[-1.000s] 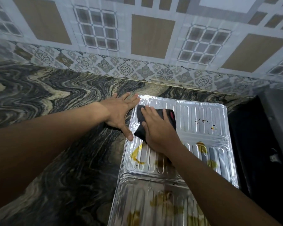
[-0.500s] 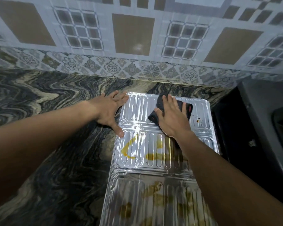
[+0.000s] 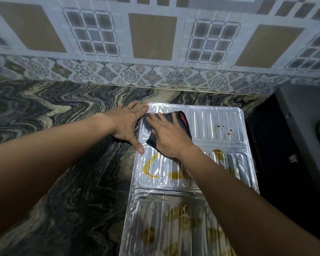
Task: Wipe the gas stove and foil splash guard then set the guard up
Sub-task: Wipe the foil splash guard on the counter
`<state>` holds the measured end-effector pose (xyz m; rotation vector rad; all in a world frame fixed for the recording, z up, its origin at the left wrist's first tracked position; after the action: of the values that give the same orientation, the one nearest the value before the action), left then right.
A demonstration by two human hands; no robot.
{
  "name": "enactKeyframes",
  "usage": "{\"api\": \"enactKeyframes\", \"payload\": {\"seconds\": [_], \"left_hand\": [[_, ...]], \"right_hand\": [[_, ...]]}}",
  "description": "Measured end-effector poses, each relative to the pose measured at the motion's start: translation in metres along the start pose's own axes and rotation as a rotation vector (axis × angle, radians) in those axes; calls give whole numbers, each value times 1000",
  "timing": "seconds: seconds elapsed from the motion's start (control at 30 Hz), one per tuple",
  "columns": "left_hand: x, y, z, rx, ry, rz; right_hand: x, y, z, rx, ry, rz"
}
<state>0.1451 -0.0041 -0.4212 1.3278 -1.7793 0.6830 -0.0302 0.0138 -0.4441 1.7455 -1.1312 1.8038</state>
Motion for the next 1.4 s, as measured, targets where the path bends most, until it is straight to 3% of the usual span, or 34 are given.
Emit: {"api": "enactKeyframes", "payload": {"seconds": [0.17,0.53,0.73,1.17,1.4], "left_hand": [[2,-1,0,-6,-8,-12],[5,3,-3,-3,-30,16],[7,7,-6,-2,-40,24],[12,14,-14,4,-35,14],[-9,20,-47,-89,109,-23]], "right_hand": [[-2,9,-10,37,7,19],[21,103,-50,-526,128,42],[19,112,-85,-791,154,81],[-10,47,-169,-726,132,128],[-14,48,-168,-733,149,111]]}}
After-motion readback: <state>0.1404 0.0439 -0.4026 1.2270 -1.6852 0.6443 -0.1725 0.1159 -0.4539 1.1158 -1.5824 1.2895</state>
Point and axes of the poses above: each hand's wrist, its own z-axis towards the middle knuckle, its own x-axis out of the back of the hand, y = z × x, the point moved 2 cm from there along z, towards the middle knuckle
